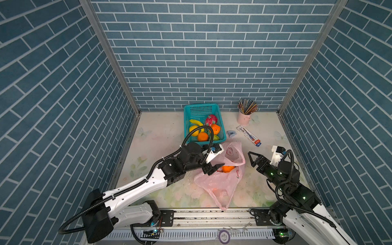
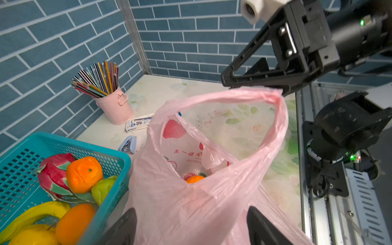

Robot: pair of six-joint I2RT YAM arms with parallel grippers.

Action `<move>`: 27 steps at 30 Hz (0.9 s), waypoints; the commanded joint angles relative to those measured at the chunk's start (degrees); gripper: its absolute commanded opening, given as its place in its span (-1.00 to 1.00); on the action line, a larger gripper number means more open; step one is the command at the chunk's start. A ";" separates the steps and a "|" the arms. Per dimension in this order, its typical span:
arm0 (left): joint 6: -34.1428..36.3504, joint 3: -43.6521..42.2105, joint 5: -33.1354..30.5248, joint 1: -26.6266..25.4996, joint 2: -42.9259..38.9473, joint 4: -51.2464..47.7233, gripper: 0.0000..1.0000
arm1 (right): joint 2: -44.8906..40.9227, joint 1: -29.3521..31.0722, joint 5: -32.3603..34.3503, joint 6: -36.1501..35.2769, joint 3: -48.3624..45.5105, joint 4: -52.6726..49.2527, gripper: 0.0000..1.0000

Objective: Untie the knot of the plastic bag and take out the fruit
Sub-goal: 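Grasp the pink bag rim with the left gripper while the right approaches the opening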

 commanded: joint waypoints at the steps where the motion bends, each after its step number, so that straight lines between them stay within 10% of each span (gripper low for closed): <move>1: 2.72 -0.73 -2.33 -1.01 2.37 3.05 0.65 | 0.12 0.14 0.66 1.88 -0.07 -1.59 0.64; 17: -7.12 3.33 -19.40 -2.09 8.62 6.52 -0.23 | 5.03 1.81 -10.73 -1.14 -0.71 5.04 0.28; 27: -12.85 5.88 -21.18 0.18 8.18 4.70 -0.47 | 13.63 18.12 -1.48 -7.32 -0.38 16.01 0.22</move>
